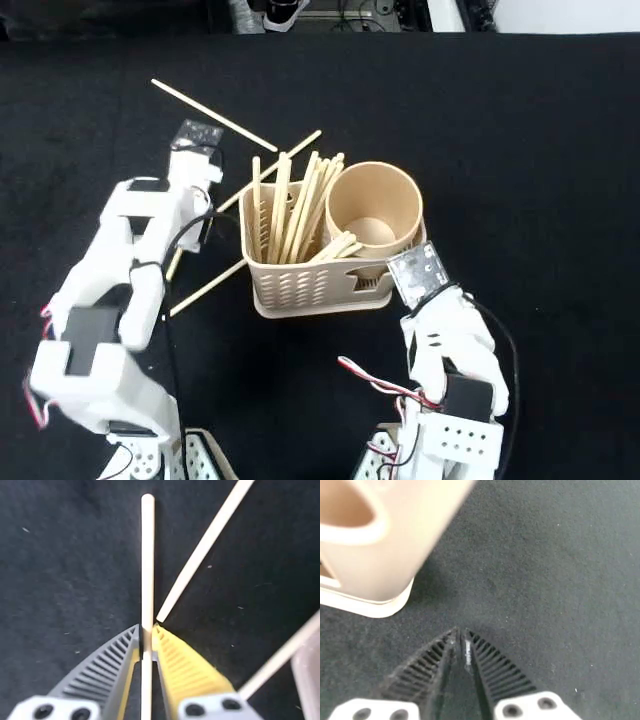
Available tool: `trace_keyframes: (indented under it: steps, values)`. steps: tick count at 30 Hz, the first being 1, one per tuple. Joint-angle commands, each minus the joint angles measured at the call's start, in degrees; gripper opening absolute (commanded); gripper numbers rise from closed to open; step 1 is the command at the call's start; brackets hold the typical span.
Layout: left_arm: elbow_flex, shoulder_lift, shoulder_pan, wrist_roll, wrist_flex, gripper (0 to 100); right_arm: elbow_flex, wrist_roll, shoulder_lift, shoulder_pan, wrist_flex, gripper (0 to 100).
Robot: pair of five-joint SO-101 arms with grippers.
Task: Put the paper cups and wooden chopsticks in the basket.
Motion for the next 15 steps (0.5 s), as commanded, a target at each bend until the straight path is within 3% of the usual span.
trace_keyframes:
  steps: [1, 9, 15]
  values:
    - [0.1, -15.3, 0.2, -0.4, 6.5, 3, -0.1, 0.4, -2.4, -0.3, 0.2, 1.2]
    - [8.7, -56.4, 0.3, 0.1, 8.0, 3, -0.1, 0.4, -2.4, -0.3, 0.2, 1.2]
    - [16.7, -86.9, 0.5, 8.8, -10.8, 3, -0.1, 0.4, -2.4, -0.4, 0.2, 1.2]
